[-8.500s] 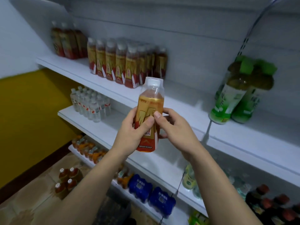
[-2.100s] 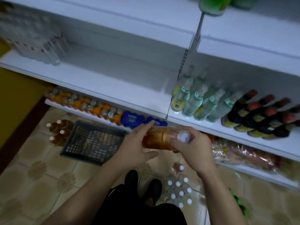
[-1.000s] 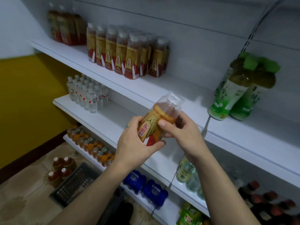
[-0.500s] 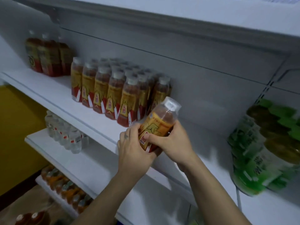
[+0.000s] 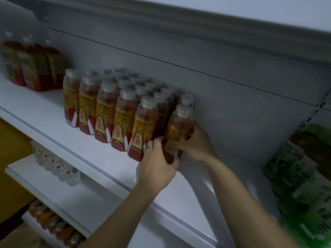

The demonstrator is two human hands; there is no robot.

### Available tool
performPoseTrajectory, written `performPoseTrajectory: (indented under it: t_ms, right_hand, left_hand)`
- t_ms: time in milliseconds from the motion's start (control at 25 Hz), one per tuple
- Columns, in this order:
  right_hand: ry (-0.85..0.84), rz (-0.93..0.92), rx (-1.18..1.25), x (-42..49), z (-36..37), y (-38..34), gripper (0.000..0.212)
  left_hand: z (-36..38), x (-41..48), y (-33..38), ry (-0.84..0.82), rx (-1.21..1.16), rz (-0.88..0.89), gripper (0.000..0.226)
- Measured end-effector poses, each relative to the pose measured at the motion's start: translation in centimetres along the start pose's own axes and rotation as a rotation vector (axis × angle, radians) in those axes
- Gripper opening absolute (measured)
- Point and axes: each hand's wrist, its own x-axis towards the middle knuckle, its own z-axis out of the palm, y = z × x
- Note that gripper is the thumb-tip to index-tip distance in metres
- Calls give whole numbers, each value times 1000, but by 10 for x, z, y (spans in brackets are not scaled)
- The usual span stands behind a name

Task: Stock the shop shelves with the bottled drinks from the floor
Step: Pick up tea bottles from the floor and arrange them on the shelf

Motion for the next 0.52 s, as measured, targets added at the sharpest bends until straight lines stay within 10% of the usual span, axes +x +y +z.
performPoseTrajectory:
  t_ms: [520]
  right_hand:
    - [194,137,44,26,32,30,72]
  left_hand:
    - [5,10,-17,-147,-13,27,74]
